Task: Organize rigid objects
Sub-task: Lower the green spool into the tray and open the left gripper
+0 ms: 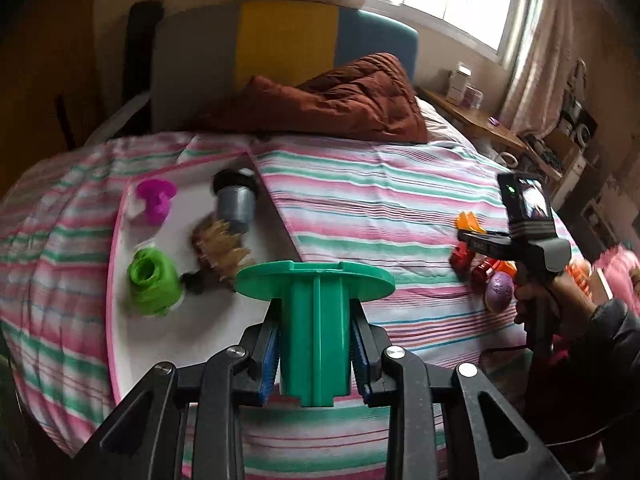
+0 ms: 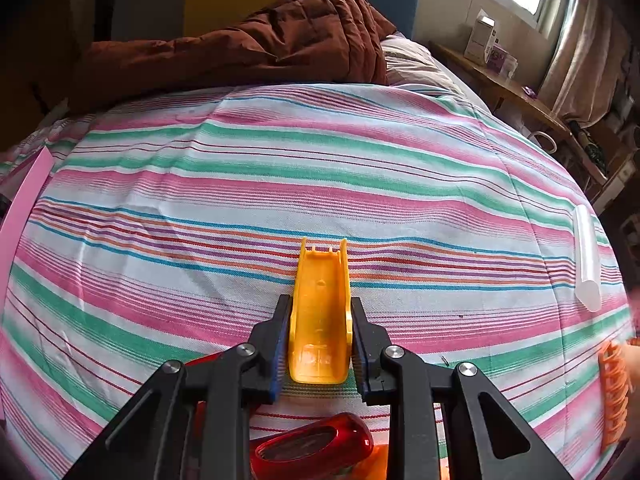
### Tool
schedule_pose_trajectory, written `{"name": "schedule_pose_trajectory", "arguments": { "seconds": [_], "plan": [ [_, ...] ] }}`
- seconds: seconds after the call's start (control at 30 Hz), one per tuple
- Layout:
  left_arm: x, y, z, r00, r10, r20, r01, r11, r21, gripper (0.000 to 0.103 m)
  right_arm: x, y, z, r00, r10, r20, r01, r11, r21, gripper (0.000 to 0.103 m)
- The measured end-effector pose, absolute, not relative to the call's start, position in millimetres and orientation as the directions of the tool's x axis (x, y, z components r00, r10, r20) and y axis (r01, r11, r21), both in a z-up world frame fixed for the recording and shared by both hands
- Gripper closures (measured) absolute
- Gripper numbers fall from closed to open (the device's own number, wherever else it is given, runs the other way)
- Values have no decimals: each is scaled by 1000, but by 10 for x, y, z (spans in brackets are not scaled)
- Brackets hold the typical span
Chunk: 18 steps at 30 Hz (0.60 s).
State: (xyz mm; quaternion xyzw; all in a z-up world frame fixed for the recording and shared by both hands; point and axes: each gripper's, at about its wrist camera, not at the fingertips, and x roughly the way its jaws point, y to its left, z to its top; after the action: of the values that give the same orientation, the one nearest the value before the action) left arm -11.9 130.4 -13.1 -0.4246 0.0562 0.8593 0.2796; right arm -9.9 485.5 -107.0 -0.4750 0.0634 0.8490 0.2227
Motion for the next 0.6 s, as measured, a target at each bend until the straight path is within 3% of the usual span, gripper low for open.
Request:
{"name": "schedule_pose_trajectory", "arguments": {
  "seconds": [0.33,0.6],
  "plan": [
    [-399,447,-277,-507,338,-793,-348,-922,-170,73,-105,4847,-1066,-449,325,-832,-438,-892,-112,76],
    [-728,454,-568,-428,308,-850,-314,-932,-179,73,-124,4826,-1067,-444,337,-830,-437,-890,-128,75]
  ]
}}
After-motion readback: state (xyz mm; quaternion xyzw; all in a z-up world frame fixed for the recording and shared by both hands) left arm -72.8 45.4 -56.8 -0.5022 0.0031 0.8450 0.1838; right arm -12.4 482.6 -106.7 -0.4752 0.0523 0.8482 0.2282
